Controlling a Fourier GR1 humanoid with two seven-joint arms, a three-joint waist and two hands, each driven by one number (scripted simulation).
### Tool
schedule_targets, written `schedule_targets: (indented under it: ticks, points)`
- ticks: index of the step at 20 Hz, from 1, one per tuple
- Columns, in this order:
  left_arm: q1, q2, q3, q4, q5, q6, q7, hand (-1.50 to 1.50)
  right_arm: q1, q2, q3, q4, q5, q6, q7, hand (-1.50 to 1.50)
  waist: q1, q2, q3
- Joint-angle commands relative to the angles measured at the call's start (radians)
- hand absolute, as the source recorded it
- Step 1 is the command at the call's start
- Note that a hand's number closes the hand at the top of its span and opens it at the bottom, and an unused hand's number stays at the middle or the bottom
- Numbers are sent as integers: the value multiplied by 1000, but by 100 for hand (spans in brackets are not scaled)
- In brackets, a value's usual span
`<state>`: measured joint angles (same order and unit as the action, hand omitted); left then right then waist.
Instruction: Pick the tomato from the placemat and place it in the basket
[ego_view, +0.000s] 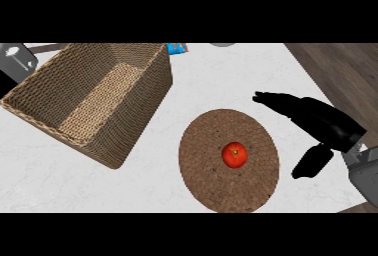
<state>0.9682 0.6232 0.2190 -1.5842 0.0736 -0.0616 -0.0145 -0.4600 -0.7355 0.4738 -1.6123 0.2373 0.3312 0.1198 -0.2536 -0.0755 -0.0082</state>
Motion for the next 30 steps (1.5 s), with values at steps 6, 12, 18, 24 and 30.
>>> schedule_targets:
  ticks: [6, 12, 18, 24, 30]
  points:
    - [-286, -81, -40, -207, 101, -49, -179, 0, -18, -15, -13, -30, -35, 47, 51, -150, -39, 9, -6]
    - [-311, -98, -12, -184, 107, -67, -202, 0, -5, 11, -21, -30, -59, 36, 71, -150, -31, 20, -2]
    - [-326, -115, -8, -176, 105, -98, -216, 0, 24, 55, -11, -31, -52, -6, 84, -150, -25, 32, 3]
    - [-347, -135, 1, -164, 106, -122, -217, 0, 26, 64, 2, -29, -14, -33, 96, -150, -17, 37, 3]
    - [-371, -145, 9, -152, 85, -137, -231, 0, 33, 98, 13, -35, -6, -60, 95, -150, -12, 38, 2]
